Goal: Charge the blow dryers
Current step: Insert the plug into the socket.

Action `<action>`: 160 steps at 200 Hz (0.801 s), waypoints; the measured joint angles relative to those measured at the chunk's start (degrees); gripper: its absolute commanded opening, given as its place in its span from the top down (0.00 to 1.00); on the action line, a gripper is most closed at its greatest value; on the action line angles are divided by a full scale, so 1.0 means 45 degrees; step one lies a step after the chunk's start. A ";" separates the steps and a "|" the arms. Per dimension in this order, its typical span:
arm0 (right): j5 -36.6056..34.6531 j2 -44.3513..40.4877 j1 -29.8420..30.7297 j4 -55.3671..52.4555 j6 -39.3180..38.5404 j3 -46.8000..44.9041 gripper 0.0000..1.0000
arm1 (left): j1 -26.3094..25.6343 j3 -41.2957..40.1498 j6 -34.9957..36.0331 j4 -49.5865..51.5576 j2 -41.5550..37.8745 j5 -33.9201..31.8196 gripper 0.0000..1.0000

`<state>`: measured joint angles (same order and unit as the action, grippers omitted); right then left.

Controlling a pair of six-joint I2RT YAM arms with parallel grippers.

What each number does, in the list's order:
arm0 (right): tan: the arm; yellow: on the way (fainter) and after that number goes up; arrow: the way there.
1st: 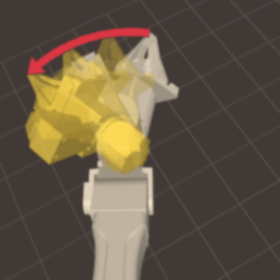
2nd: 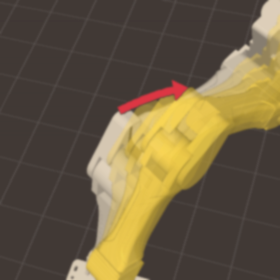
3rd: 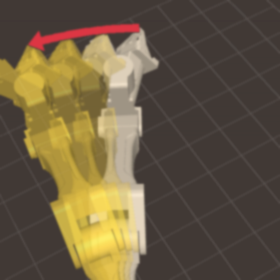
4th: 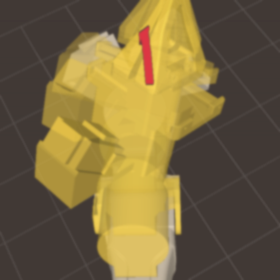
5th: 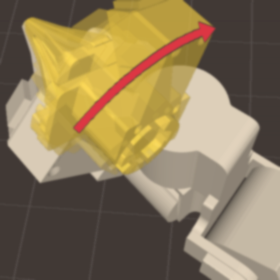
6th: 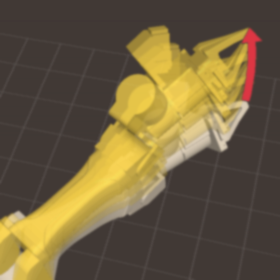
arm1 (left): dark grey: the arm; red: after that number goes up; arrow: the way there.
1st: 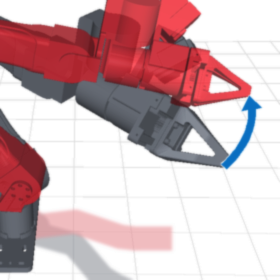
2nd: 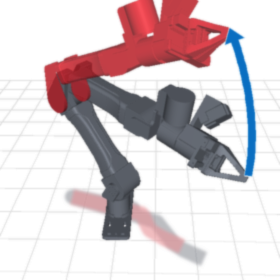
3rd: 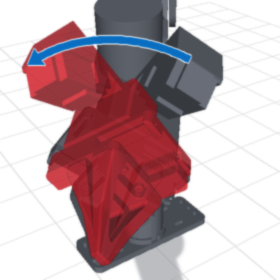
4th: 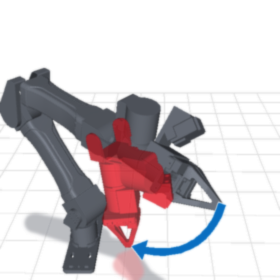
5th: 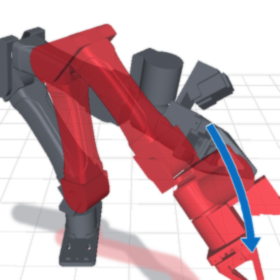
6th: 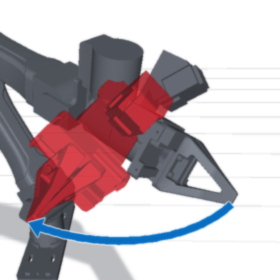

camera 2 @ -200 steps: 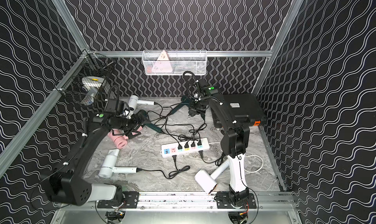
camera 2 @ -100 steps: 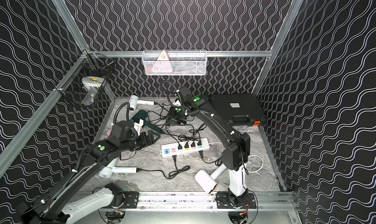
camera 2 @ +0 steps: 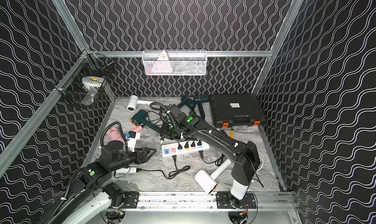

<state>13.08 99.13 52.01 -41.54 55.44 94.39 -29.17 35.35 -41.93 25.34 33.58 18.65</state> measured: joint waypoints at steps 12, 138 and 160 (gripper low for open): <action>-0.0311 -0.0121 0.0233 0.0000 0.0427 -0.0121 1.00 | 0.0000 -0.0024 -0.0034 -0.0005 0.0024 0.0321 0.40; -0.0015 -0.0301 0.0330 0.0151 0.2093 -0.0617 1.00 | 0.1263 -0.1302 -0.0840 -0.3400 0.2118 0.3580 0.59; 0.0272 -0.0403 0.0233 0.0437 0.2191 -0.0889 1.00 | 0.2293 -0.1719 -0.1200 -0.4342 0.2205 0.4809 0.60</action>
<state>14.31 97.32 53.06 -39.57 65.30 90.39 -18.85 27.62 -47.33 5.80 43.51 40.29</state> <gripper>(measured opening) 0.149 0.409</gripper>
